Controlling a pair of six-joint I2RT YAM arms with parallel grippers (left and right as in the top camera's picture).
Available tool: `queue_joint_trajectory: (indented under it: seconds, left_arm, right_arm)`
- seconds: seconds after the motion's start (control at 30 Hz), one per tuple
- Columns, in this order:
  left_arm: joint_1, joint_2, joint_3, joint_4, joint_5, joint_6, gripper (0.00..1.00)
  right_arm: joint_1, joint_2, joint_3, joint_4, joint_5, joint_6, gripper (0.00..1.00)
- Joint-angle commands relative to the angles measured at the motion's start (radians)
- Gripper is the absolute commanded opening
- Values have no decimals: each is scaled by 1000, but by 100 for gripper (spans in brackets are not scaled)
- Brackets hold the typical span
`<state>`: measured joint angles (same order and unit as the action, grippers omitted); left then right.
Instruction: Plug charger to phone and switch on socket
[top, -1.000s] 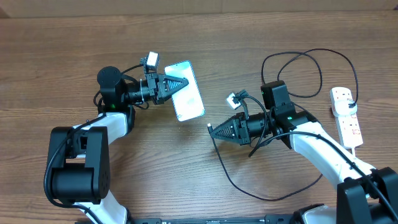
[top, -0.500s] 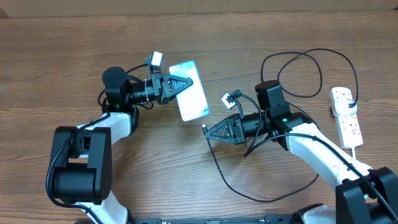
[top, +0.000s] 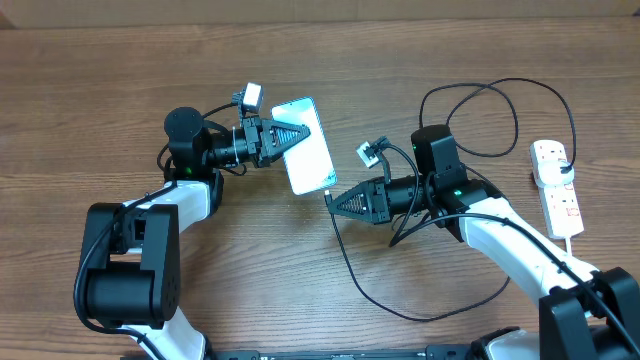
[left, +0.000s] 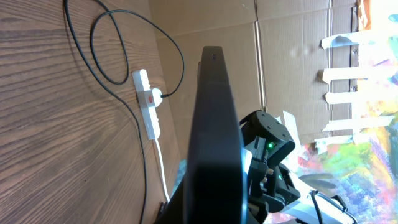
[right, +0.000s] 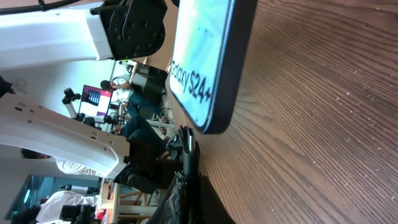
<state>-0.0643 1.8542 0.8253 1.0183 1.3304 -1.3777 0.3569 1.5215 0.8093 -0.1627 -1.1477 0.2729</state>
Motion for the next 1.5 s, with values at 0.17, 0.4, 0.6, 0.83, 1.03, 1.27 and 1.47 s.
queue_joint_trajectory:
  seconds: [0.17,0.4,0.6,0.83,1.03,1.27,1.47]
  left_arm:
    - [-2,5,8,45,6,10,4]
    - [-2,5,9,45,58,40,4]
    - [-2,5,9,45,56,40,4]
    - [-2,5,9,45,46,38,4]
    - [-2,5,9,45,47,35,4]
    - [-3,5,9,45,56,35,4]
    - [-3,5,9,45,67,35,4]
  right_arm:
    - [15,49,-3,39,-51,49,4]
    - [17,49,-3,59,-88,49,4]
    - [27,49,-3,65,-89,49,4]
    - [56,50,-3,74,-61,49,4]
    - [55,50,-3,88,-58,49,4]
    - [55,50,-3,95,-21,50,4]
    - [55,50,-3,114,-21,55,4]
